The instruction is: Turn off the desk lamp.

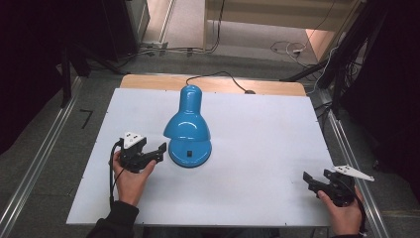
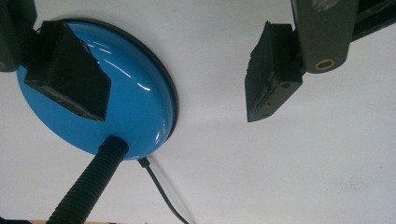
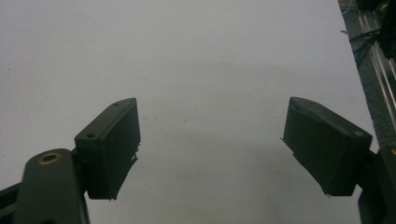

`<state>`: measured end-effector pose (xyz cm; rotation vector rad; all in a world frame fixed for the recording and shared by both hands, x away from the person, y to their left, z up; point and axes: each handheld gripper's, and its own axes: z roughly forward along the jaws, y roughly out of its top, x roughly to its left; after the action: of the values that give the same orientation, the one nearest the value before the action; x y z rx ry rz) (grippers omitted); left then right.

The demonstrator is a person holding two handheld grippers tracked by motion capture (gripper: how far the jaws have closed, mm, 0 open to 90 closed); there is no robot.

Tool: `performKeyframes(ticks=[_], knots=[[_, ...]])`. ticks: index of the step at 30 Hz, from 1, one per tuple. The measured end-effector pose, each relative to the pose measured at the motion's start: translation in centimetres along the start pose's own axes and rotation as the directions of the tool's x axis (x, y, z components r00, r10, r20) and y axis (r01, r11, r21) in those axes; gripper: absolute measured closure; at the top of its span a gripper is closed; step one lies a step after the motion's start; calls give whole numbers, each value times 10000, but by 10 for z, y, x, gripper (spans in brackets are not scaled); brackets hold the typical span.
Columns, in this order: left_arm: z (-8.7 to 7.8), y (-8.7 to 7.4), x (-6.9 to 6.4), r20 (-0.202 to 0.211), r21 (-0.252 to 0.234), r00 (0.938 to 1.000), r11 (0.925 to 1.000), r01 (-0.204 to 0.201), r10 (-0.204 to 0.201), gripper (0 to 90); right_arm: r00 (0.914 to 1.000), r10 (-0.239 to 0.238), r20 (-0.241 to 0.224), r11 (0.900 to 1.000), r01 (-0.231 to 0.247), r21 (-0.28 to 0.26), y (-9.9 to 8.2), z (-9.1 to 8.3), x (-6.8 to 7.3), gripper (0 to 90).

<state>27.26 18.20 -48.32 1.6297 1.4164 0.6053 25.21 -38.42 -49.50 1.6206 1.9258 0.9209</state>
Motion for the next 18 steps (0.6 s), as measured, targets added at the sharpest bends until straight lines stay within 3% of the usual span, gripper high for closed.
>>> performKeyframes(ticks=[18], knots=[[-9, -5, 11, -354, 75, 9994, 10000, -27, 30, 202, 10000, 12, 5, 10000, -12, 22, 0, 0, 0, 175]])
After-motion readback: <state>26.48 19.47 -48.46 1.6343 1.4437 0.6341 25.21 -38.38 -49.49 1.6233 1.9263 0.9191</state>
